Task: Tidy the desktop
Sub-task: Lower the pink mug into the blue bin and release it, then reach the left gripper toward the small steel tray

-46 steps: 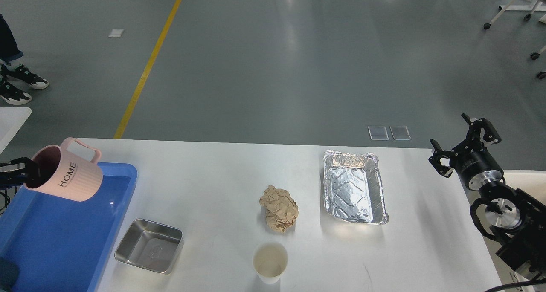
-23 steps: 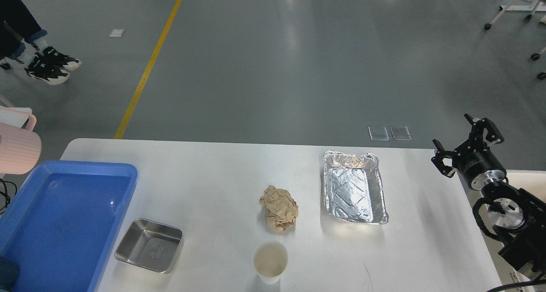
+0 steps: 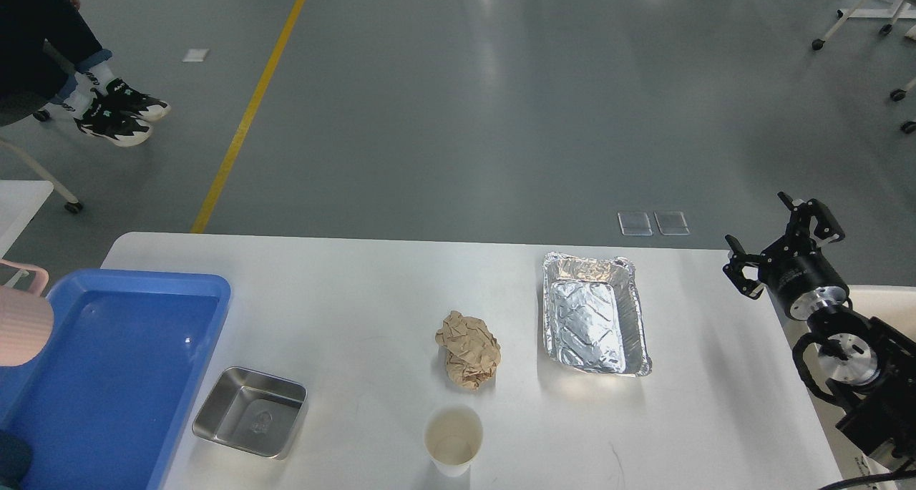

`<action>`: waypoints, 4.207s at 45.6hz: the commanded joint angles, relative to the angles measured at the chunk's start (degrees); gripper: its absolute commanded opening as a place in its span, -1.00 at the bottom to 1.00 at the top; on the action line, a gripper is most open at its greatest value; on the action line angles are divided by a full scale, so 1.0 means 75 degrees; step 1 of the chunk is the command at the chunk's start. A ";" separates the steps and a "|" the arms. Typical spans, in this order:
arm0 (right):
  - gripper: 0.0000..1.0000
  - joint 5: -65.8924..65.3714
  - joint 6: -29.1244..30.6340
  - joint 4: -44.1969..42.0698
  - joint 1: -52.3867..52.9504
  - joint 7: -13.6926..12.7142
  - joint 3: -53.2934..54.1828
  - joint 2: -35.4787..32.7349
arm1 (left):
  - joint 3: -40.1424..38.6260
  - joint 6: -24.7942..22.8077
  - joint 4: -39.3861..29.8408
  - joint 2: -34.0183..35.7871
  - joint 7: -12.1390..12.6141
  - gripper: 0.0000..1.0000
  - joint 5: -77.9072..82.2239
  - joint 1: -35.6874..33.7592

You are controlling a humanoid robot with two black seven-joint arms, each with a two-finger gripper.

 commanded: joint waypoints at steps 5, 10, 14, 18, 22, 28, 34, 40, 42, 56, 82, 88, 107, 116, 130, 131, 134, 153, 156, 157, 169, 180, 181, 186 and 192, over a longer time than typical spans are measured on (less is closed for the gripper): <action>1.00 0.0000 0.0001 -0.0007 0.0007 0.0000 0.0000 0.0007 | 0.0452 -0.0347 -0.0007 -0.0068 0.0106 -1.00 -0.0010 0.0186; 1.00 0.0000 0.0001 -0.0007 -0.0016 0.0012 0.0000 0.0007 | 0.0628 -0.0383 0.0016 -0.0161 0.0305 -1.00 -0.0045 0.0268; 1.00 0.0000 0.0001 -0.0007 -0.0028 0.0012 0.0000 0.0007 | 0.0780 -0.0324 0.0098 -0.0606 0.0504 -1.00 -0.0068 0.0257; 1.00 0.0000 0.0001 -0.0007 -0.0040 0.0012 0.0000 0.0019 | 0.0944 -0.0125 0.0145 -0.1028 0.0809 -1.00 -0.0080 0.0269; 1.00 0.0000 0.0001 -0.0007 -0.0052 0.0012 0.0000 0.0007 | 0.1214 0.0179 0.0251 -0.1298 0.1008 -1.00 -0.0092 0.0269; 1.00 0.0000 0.0001 -0.0007 -0.0063 0.0012 0.0000 -0.0005 | 0.1366 0.0297 0.0660 -0.1778 0.1125 -1.00 -0.0092 0.0280; 1.00 0.0000 0.0001 -0.0007 -0.0075 0.0012 0.0000 -0.0040 | 0.1565 0.0309 0.1246 -0.2282 0.1161 -1.00 -0.0092 0.0292; 1.00 0.0000 0.0001 -0.0007 -0.0075 0.0012 0.0000 -0.0040 | 0.1589 0.0332 0.1493 -0.2599 0.1184 -1.00 -0.0080 0.0315; 1.00 0.0000 0.0001 -0.0007 -0.0075 0.0012 0.0000 -0.0040 | 0.1601 0.0344 0.1528 -0.2704 0.1196 -1.00 -0.0080 0.0315; 1.00 0.0011 0.0001 -0.0018 -0.0075 0.0012 0.0000 -0.0028 | 0.1613 0.0637 0.2032 -0.3349 0.1348 -1.00 -0.0068 0.0620; 1.00 0.0023 0.0001 -0.0030 -0.0087 0.0012 0.0000 -0.0040 | 0.1577 0.0567 0.2231 -0.3572 0.1243 0.30 -0.0092 0.0702; 1.00 0.0035 0.0001 -0.0030 -0.0087 0.0012 0.0000 -0.0040 | 0.1578 0.0462 0.2220 -0.3490 0.1220 0.60 -0.0092 0.0690; 1.00 0.0023 0.0001 -0.0030 -0.0087 0.0012 0.0000 -0.0051 | 0.1519 0.0391 0.2056 -0.2494 0.0071 0.65 -0.0068 0.0632; 1.00 0.0023 0.0001 -0.0007 -0.0075 0.0012 0.0000 -0.0052 | 0.1414 0.0192 0.1857 -0.1710 -0.0433 0.64 -0.0080 0.0538; 1.00 0.0023 0.0001 0.0017 -0.0063 0.0012 0.0012 -0.0052 | 0.0161 -0.1202 0.1739 0.0165 -0.0866 0.64 -0.0092 0.0456; 1.00 0.0023 0.0001 0.0028 -0.0063 0.0012 0.0012 -0.0052 | 0.0055 -0.1319 0.1739 0.0271 -0.0901 0.64 -0.0103 0.0445; 1.00 0.0023 0.0001 0.0029 -0.0063 0.0012 0.0012 -0.0040 | -0.0203 -0.1624 0.1739 0.0576 -0.0948 0.64 -0.0103 0.0386; 1.00 0.0023 0.0001 0.0029 -0.0075 0.0012 0.0012 -0.0052 | -0.0614 -0.3300 0.1739 0.1256 -0.0715 0.64 -0.0068 -0.1243; 1.00 0.0023 0.0013 0.0017 -0.0075 0.0012 0.0000 -0.0052 | -0.0626 -0.3300 0.1739 0.1198 -0.0504 0.64 -0.0068 -0.1267; 1.00 0.0023 0.0013 0.0005 -0.0075 0.0012 0.0000 -0.0052 | -0.0626 -0.3312 0.1739 0.1151 -0.0445 0.64 -0.0080 -0.1267; 1.00 0.0023 0.0013 0.0005 -0.0075 0.0012 0.0000 -0.0052 | -0.0637 -0.3277 0.1634 -0.0710 0.1159 0.64 -0.0092 -0.1864; 1.00 0.0023 0.0025 0.0005 -0.0099 0.0012 0.0000 -0.0157 | -0.0649 -0.2621 0.1739 -0.2879 0.2437 0.64 -0.0092 -0.1888; 1.00 0.0023 0.0025 0.0005 -0.0099 0.0012 0.0000 -0.0157 | -0.0638 -0.2563 0.1739 -0.3043 0.2531 0.64 -0.0092 -0.1876; 1.00 0.0023 0.0025 0.0005 -0.0122 0.0012 0.0000 -0.0157 | -0.0567 -0.2328 0.1751 -0.3898 0.3047 0.64 -0.0080 -0.1841; 1.00 0.0023 0.0037 0.0005 -0.0157 0.0012 0.0000 -0.0157 | -0.0520 -0.2234 0.1763 -0.4672 0.3493 0.64 -0.0080 -0.1759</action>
